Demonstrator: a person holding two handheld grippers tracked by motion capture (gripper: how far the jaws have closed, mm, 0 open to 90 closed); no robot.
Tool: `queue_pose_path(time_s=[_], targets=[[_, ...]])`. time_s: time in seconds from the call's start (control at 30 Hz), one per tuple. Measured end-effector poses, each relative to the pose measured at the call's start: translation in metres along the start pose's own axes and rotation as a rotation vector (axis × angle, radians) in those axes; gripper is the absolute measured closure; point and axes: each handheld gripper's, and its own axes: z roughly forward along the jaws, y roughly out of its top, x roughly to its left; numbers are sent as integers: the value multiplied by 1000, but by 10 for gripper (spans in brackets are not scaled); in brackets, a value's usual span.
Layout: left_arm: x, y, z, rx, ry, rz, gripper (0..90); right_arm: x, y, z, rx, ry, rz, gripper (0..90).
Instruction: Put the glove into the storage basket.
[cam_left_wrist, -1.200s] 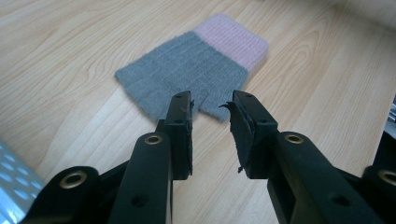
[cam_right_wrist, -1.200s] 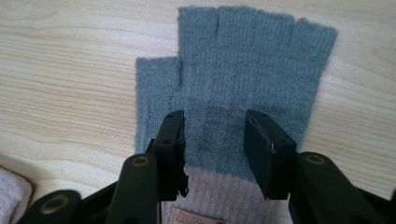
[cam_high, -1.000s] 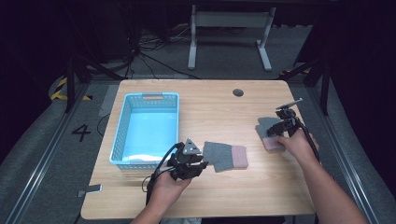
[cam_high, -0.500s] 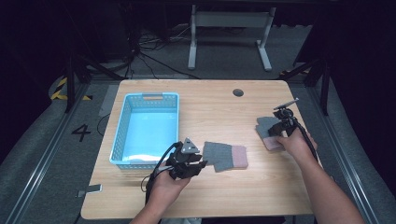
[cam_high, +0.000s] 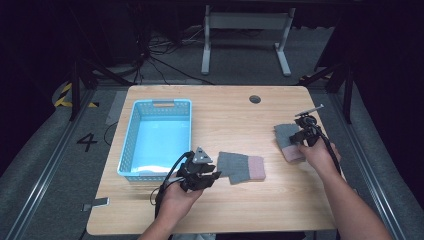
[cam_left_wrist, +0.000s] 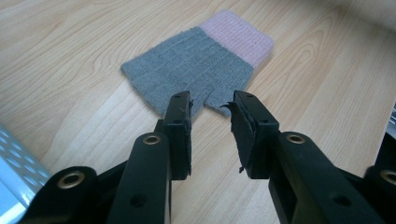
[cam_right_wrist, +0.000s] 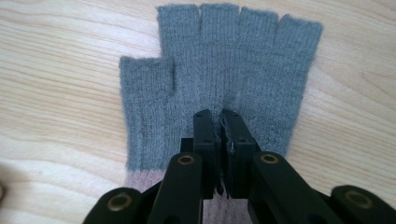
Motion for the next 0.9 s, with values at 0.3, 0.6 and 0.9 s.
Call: queue_pose_path(time_s=[0.3,0.6,0.9], targets=[[-1,0,0,3,0,-2,683,10,-5,-29,-57,55,-40,856],[-1,1,-1,1,-4,-5,685,45,-13,-56,-113,108,-173,854],[0,1,-3,7,-20,-7,698,83,-21,-70,-133,171,-300,853]])
